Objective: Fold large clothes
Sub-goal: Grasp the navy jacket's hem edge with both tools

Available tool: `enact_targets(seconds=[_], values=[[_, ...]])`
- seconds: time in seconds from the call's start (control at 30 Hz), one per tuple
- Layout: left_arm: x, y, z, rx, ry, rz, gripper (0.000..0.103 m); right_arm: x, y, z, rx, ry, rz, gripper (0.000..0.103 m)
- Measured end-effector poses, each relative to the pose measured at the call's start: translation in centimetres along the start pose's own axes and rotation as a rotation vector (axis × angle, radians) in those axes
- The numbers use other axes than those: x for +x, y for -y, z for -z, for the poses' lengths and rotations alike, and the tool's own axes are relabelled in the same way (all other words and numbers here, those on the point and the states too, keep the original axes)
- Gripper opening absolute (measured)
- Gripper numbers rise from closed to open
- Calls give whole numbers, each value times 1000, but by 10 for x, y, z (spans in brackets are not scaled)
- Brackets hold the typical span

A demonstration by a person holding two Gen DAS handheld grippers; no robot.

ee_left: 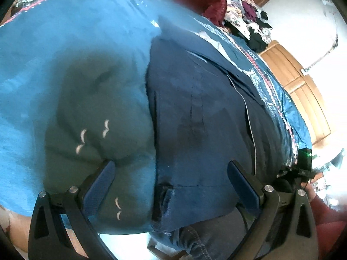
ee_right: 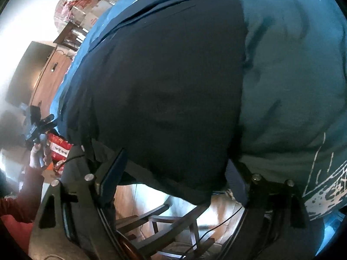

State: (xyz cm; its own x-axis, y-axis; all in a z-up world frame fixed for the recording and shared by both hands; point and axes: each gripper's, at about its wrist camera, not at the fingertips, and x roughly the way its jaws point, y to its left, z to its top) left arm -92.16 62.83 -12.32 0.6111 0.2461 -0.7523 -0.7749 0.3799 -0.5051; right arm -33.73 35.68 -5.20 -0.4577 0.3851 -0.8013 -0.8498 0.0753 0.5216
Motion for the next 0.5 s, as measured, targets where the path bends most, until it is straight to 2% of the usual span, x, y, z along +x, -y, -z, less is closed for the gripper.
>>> enact_targets(seconds=[0.07,0.13,0.2,0.37,0.4,0.43,0.47,0.5], values=[[6,8,0,40,-24,-4,93,0,-6,1,-15,-2,-5,85],[11,12,1,66,-52,-26,63,1,-6,1,-22,-6,-1,85],[13,14,0,74,-62,-29,59,5,-4,0,-17,-9,-3,85],[21,23,-3,113,-98,-36,59,6,-4,1,-12,0,-3,84],[21,23,-4,113,-100,-38,59,6,-4,2,-17,1,3,74],[21,22,-4,108,-99,-37,59,4,-5,2,-23,-2,16,35],[20,21,-5,95,-91,-35,53,-1,-5,2,-22,2,33,20],[16,20,-6,62,-80,-5,25,-11,-4,0,-8,28,13,10]])
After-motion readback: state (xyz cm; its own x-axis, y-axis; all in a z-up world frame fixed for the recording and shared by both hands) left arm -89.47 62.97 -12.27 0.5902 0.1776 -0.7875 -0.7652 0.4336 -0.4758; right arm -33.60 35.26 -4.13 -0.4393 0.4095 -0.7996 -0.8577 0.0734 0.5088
